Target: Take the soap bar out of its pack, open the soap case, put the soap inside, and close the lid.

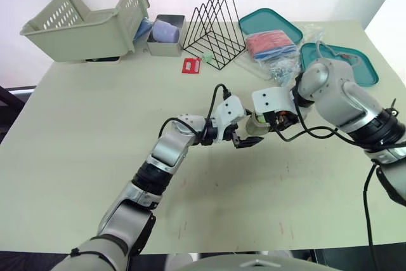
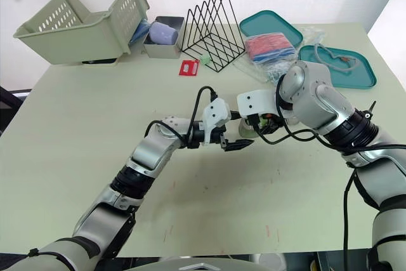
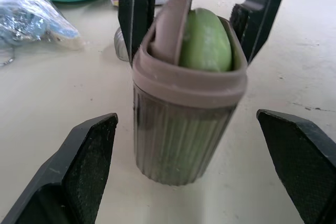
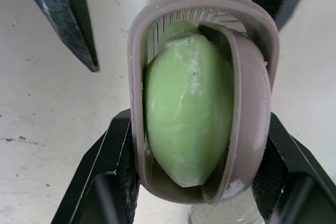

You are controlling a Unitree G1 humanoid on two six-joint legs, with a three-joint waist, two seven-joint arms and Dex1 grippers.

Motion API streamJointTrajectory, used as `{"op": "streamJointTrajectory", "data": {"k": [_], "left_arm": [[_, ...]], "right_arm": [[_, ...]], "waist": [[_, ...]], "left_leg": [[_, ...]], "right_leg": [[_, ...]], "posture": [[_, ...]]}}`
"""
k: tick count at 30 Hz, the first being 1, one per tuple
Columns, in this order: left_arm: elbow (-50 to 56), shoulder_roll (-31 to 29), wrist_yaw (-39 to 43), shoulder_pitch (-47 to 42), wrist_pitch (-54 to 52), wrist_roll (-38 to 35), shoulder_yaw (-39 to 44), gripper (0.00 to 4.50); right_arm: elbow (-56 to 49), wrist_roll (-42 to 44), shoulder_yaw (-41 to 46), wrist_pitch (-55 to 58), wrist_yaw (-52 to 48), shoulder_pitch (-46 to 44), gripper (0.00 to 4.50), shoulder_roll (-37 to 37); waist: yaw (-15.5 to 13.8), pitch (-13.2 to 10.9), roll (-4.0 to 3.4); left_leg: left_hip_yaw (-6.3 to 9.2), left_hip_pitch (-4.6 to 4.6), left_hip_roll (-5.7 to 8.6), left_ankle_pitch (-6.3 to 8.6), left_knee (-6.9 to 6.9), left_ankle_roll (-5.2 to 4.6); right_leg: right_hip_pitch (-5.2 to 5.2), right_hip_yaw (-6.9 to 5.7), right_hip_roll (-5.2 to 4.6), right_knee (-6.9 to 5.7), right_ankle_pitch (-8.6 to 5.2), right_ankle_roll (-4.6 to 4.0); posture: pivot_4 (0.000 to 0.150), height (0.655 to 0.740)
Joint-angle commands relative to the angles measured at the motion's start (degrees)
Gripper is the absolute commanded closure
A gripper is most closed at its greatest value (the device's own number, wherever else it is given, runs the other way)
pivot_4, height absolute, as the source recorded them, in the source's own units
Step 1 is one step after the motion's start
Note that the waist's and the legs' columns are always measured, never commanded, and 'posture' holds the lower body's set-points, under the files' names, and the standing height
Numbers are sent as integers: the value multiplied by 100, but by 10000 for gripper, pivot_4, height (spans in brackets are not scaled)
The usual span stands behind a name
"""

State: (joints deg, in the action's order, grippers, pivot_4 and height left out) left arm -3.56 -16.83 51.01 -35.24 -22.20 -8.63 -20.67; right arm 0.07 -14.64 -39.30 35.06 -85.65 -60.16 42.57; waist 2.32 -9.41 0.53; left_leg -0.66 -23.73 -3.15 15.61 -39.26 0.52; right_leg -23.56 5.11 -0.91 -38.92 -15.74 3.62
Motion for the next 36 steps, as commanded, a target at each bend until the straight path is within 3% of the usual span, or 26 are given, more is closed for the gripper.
{"op": "streamJointTrajectory", "data": {"k": [1, 18, 21, 24, 25, 36], "left_arm": [[-37, 72, 5, -168, 237, 9, 109, 0], [-308, 119, 143, -377, 339, -20, 144, 0], [-352, 150, 131, -381, 387, 0, 142, 7965], [-400, 167, 134, -399, 409, 9, 158, 22404], [-418, 172, 140, -406, 416, 20, 162, 24995], [-576, 234, 157, -476, 544, 111, 208, 25036]], "right_arm": [[56, -57, -11, 0, -45, 8, 23985, -151], [174, -291, 131, -40, -175, 49, 23985, -363], [176, -304, 143, -34, -187, 48, 23985, -378], [163, -308, 158, -24, -200, 51, 23985, -391], [158, -310, 167, -23, -206, 53, 23985, -397], [116, -282, 231, -4, -227, 64, 23985, -462]], "waist": [[8, 0, 0], [20, 1, -1], [20, 1, -1], [16, 1, -1], [13, 1, -1], [5, 1, -1]], "left_leg": [[0, 1, 0, 0, 0, 0], [0, 3, -1, 0, 0, 0], [0, 3, -1, 0, 0, 0], [0, 3, -1, 0, 0, 0], [0, 3, 0, 0, 0, 0], [1, 2, 0, 0, 0, 0]], "right_leg": [[0, 0, 0, -1, 0, 0], [1, 0, 1, -3, 0, 0], [1, 0, 1, -4, 0, 0], [1, 1, 1, -4, 0, 0], [1, 0, 1, -3, 0, 0], [1, 0, 0, -2, 0, 0]], "posture": [[1500, 7400], [1500, 7400], [1500, 7400], [1500, 7400], [1500, 7400], [1500, 7400]]}}
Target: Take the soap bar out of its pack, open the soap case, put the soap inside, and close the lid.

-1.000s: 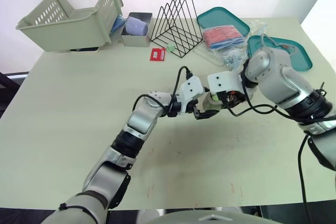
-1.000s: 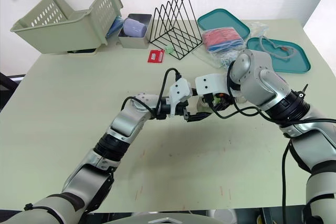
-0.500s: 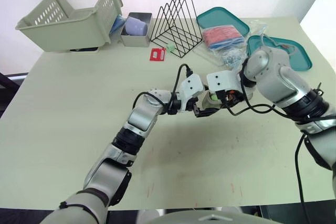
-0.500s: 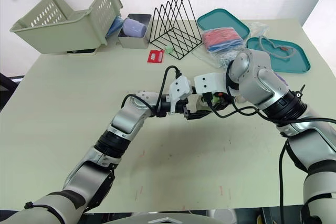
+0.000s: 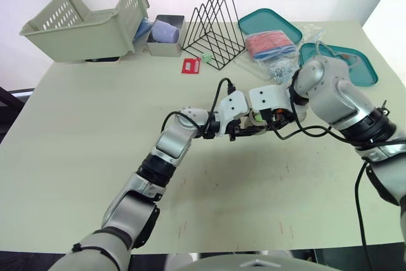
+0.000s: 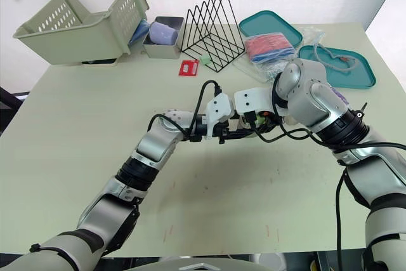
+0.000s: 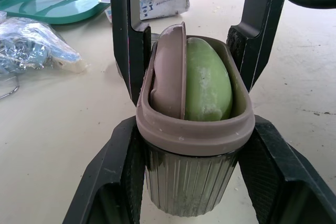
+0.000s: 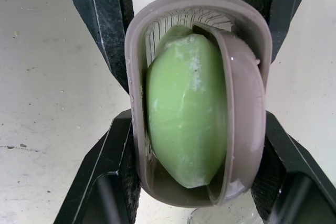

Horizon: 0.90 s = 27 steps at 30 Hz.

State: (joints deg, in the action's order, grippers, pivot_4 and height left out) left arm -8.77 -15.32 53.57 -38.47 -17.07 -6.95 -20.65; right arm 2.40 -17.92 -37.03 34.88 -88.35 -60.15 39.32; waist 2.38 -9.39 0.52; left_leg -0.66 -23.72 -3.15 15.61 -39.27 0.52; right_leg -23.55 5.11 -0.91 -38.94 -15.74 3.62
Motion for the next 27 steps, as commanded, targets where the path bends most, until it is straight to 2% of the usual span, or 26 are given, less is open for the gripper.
{"op": "streamJointTrajectory", "data": {"k": [1, 6, 7, 8, 10, 11, 27], "left_arm": [[-58, 88, -107, -152, 49, -54, 208, 25036], [-22, 42, -90, -88, 125, -69, 237, 25036], [-8, 20, -73, -70, 140, -78, 247, 25036], [2, -8, -49, -52, 166, -84, 258, 25036], [28, -57, 14, -21, 218, -103, 292, 25036], [39, -82, 40, -8, 230, -115, 311, 25036], [545, -496, 691, 351, 392, -572, 578, 25036]], "right_arm": [[-122, 52, 13, 18, 46, 69, 23985, -142], [-144, 162, 111, 85, 56, 128, 23985, -183], [-152, 199, 148, 104, 49, 148, 14717, -186], [-155, 267, 210, 116, 47, 178, 12364, -194], [-127, 348, 316, 64, 61, 236, 2946, -168], [-87, 380, 358, -13, 70, 265, 681, -121], [983, 2304, 2244, -1212, 406, 1239, 681, -127]], "waist": [[0, 0, 0], [-1, 0, 0], [1, 0, 0], [1, 0, 0], [-11, -1, 0], [-15, -1, -1], [-21, -1, 0]], "left_leg": [[0, 0, 0, 0, 0, 0], [0, 0, 0, 0, 0, 0], [0, 0, 0, 0, 0, 0], [0, 0, 0, 0, 0, 0], [2, -4, 0, 0, 0, 0], [2, -7, 0, 0, 0, 0], [2, -8, 3, 0, 0, 0]], "right_leg": [[0, 0, 0, 0, 0, 0], [0, 0, 0, 0, 0, 0], [0, 0, 0, 0, 0, 0], [0, 0, 0, 0, 0, 0], [-2, -1, 0, 0, 0, 0], [-2, -2, -1, 2, 0, 0], [-2, -2, -4, 4, 0, 0]], "posture": [[1500, 7400], [1500, 7400], [1500, 7400], [1500, 7400], [1500, 7400], [1500, 7400], [1500, 7400]]}}
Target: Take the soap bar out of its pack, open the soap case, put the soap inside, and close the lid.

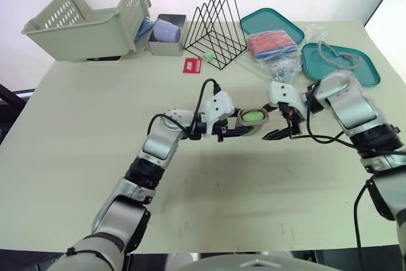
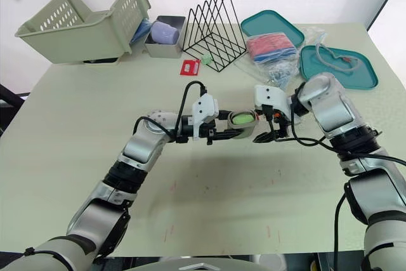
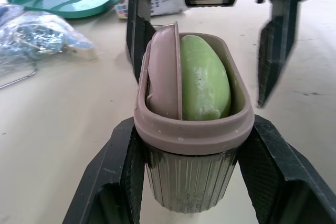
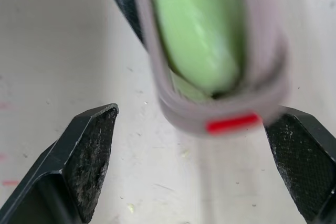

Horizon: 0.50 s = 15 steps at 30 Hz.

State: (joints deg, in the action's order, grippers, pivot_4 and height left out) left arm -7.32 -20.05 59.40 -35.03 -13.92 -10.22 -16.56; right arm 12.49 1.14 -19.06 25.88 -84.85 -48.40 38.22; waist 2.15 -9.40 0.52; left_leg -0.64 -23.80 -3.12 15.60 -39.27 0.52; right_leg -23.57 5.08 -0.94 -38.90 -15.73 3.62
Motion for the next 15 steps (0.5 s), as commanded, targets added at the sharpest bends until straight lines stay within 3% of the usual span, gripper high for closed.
{"op": "streamJointTrajectory", "data": {"k": [1, 15], "left_arm": [[477, -33, 144, 45, 32, -316, 207, 25036], [1593, -285, 318, 1258, 49, -656, 146, 25036]], "right_arm": [[18, 527, 579, -419, 67, 152, 681, -22], [-589, 1968, 1889, -890, 218, 1828, 681, 87]], "waist": [[2, 0, 0], [-20, 0, 0]], "left_leg": [[0, 0, 0, 0, 0, 0], [1, 3, -1, 0, -1, -1]], "right_leg": [[0, 0, 0, 0, 0, 0], [5, 0, 0, 0, 0, 0]], "posture": [[1500, 7400], [1500, 7400]]}}
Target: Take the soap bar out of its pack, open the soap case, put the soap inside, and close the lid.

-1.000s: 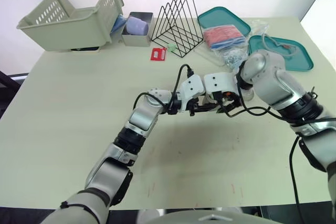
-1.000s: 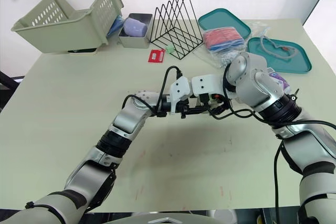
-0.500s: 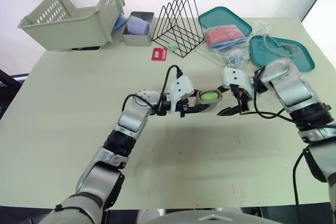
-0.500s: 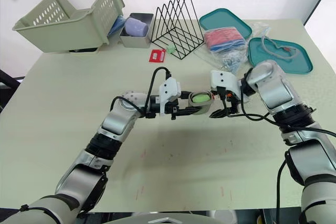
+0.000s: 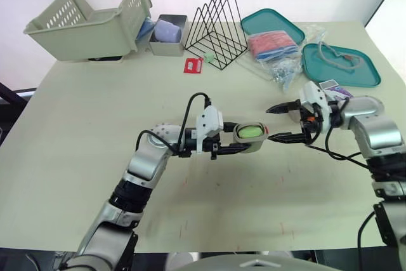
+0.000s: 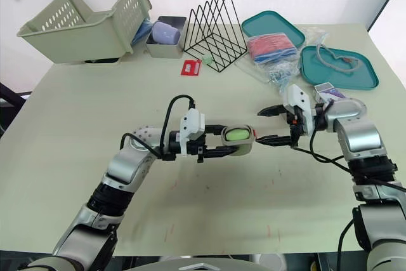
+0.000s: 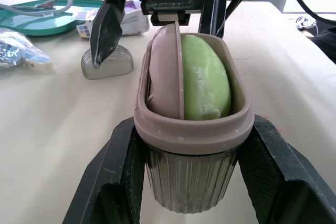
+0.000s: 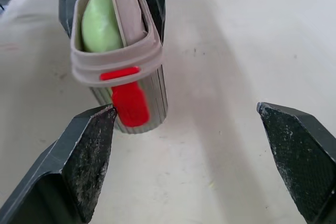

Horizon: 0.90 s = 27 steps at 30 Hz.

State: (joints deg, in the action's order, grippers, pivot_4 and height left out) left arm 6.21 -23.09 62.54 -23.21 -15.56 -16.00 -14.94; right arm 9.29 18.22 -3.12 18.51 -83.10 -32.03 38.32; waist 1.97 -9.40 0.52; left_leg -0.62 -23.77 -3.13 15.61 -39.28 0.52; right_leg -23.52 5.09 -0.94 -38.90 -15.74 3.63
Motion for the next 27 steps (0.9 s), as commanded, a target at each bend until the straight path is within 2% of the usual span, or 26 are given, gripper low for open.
{"op": "streamJointTrajectory", "data": {"k": [1, 7, 16, 22, 27], "left_arm": [[208, 15, 6, 120, 271, -45, -30, 25036], [49, -10, -29, 171, 588, 51, -51, 25036], [-34, -22, -70, 156, 870, 183, -142, 25036], [-63, 12, -66, 102, 871, 181, -112, 25036], [-51, -44, 11, 138, 884, 182, -126, 25036]], "right_arm": [[-311, 312, 346, -206, 50, 307, 681, 84], [-320, 522, 878, -529, 244, 972, 681, 295], [1003, 483, 2502, -1114, 1343, 1989, 681, 928], [777, 667, 3187, -1194, 1583, 2959, 681, 1028], [499, 825, 3452, -1036, 1765, 3310, 681, 1029]], "waist": [[-4, 0, 0], [-17, 0, 0], [-121, 0, -1], [-115, 1, -2], [-81, 3, -5]], "left_leg": [[-1, 0, 0, 0, 0, 0], [-3, 1, 0, 0, -1, 0], [-13, 6, 1, 0, 0, -1], [-18, 7, 1, 0, 2, -1], [-25, 13, 0, 1, 3, -1]], "right_leg": [[0, 1, 0, 0, 0, 0], [0, 2, 0, -1, 0, 0], [1, 12, 1, 0, 0, 0], [1, 19, 3, 2, 0, 1], [1, 30, 5, -1, 0, 2]], "posture": [[1500, 7400], [1500, 7400], [1500, 7400], [1500, 7400], [1500, 7400]]}}
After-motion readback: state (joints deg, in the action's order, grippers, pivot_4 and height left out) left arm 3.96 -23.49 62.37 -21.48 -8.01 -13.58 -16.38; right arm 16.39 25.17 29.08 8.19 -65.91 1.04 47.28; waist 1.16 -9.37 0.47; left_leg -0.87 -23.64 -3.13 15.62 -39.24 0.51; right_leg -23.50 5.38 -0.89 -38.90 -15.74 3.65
